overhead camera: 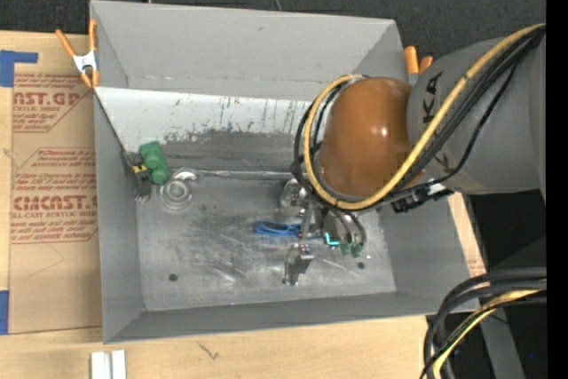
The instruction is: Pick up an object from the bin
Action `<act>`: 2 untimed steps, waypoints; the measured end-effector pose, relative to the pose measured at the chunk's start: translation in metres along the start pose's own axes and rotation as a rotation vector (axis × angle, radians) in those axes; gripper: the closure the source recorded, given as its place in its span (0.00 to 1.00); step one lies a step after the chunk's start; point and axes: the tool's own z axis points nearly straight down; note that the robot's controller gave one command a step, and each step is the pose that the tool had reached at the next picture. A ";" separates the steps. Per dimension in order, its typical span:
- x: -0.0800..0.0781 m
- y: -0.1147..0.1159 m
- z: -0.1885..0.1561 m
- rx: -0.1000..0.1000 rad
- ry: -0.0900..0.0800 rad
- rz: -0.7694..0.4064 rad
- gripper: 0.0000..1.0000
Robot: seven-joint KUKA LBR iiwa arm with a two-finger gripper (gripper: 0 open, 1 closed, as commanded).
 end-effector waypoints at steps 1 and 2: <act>-0.026 -0.031 0.079 0.001 -0.010 -0.021 0.00; -0.045 -0.037 0.090 -0.001 -0.010 -0.114 0.00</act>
Offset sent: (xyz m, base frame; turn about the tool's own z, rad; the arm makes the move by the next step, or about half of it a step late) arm 0.0245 -0.0305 -0.0763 -0.0230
